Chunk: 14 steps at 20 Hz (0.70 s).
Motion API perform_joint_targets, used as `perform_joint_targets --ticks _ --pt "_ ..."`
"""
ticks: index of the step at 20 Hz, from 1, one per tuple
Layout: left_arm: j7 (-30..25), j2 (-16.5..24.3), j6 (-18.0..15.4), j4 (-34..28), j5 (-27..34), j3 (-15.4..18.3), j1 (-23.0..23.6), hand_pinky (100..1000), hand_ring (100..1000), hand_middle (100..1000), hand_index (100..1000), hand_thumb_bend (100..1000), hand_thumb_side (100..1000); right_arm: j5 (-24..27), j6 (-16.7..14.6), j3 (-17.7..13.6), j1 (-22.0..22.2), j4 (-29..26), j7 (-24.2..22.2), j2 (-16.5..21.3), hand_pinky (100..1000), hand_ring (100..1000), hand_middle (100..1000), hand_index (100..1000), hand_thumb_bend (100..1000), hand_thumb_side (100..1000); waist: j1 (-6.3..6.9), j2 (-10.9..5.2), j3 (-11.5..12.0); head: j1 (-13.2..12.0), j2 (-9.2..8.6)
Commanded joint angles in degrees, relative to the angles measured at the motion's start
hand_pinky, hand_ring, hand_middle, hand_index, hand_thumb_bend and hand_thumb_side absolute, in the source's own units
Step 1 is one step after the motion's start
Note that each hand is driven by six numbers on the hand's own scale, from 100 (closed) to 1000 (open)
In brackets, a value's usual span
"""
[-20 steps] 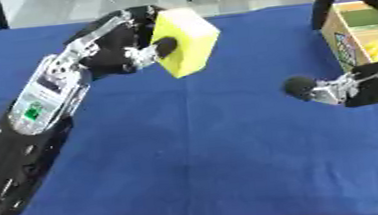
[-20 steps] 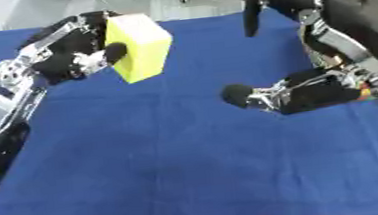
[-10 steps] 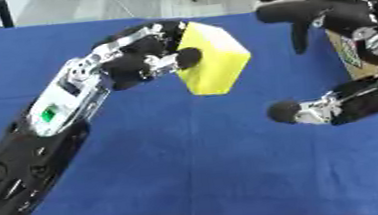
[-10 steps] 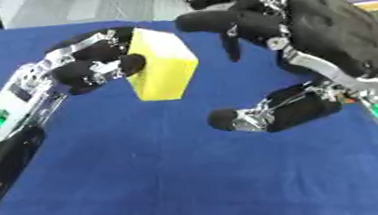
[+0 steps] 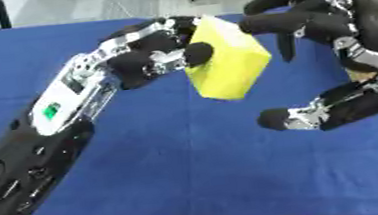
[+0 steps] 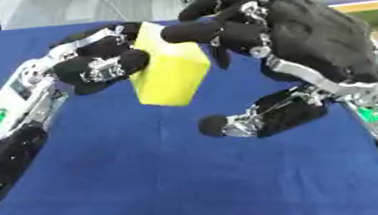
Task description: Pick up the objects with one hand, pass them to the other hand, and then place them into the box on the other side of the table.
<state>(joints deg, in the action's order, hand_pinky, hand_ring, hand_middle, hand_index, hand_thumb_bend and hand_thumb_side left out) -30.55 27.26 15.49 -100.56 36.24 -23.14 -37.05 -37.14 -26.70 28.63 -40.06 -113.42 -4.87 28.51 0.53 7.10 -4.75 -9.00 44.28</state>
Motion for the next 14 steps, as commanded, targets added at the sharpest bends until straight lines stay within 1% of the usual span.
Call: perform_joint_targets --ticks 1,7,14 --pt "0.8 0.1 0.6 -2.3 2.3 0.4 -1.5 715 498 447 489 100 335 -1.3 0.9 -0.2 -0.6 -1.2 0.3 0.0 821 799 341 912 552 260 -0.42 -1.26 0.1 0.4 -0.16" --pt "2.9 -0.9 1.0 -4.0 6.3 1.0 -1.3 716 500 450 493 100 334 -3.3 2.8 -0.3 0.0 -1.2 2.3 -0.8 808 779 324 897 548 248 -0.37 -1.22 0.1 0.7 -0.16" --pt "4.2 -1.7 1.1 -5.2 8.9 2.0 -0.8 716 501 452 496 100 330 -6.5 4.4 -0.2 0.6 -1.2 5.3 -1.2 795 764 286 879 545 233 -0.34 -1.19 0.1 0.9 -0.16"
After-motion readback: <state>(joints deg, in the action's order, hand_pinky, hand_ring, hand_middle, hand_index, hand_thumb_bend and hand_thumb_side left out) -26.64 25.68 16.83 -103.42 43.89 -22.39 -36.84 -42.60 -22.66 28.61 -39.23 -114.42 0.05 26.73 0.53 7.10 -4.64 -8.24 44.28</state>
